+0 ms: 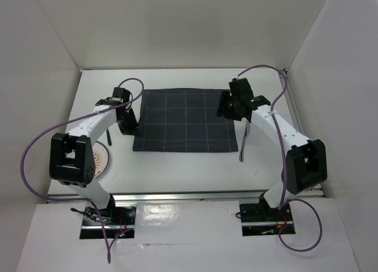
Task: Set the dinner table for one person
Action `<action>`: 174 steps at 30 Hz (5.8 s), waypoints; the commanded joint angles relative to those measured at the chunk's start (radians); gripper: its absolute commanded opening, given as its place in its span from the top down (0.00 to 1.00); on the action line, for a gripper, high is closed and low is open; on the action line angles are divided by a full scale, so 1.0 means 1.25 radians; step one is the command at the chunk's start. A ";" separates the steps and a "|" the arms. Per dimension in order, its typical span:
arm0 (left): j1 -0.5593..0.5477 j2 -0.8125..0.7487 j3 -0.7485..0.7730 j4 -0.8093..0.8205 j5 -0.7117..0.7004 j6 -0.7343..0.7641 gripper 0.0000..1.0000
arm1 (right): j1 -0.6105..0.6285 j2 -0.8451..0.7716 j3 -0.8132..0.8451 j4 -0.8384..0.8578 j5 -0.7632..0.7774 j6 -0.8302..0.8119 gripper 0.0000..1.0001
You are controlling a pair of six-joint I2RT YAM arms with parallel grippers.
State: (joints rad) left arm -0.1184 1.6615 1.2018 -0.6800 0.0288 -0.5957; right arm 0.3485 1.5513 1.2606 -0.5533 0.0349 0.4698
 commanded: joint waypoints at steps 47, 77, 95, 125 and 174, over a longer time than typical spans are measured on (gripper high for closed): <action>0.286 0.138 0.106 0.010 -0.121 0.049 0.34 | 0.096 -0.020 0.025 -0.018 -0.115 -0.020 0.29; 0.189 0.103 0.248 -0.023 -0.079 0.119 1.00 | 0.096 -0.035 0.047 -0.063 -0.059 0.010 0.29; -0.106 0.235 0.313 -0.081 -0.060 0.116 1.00 | 0.049 -0.139 0.031 -0.085 0.036 0.035 0.29; -0.130 0.381 0.347 -0.061 -0.133 0.061 0.89 | 0.040 -0.150 0.031 -0.121 0.052 0.021 0.29; -0.039 0.038 0.649 -0.324 -0.099 0.083 0.52 | 0.338 -0.009 -0.001 0.161 -0.174 0.065 0.17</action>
State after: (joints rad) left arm -0.2092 1.8294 1.9751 -0.9833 -0.1329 -0.4969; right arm 0.6682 1.4746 1.2613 -0.4931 -0.1230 0.5217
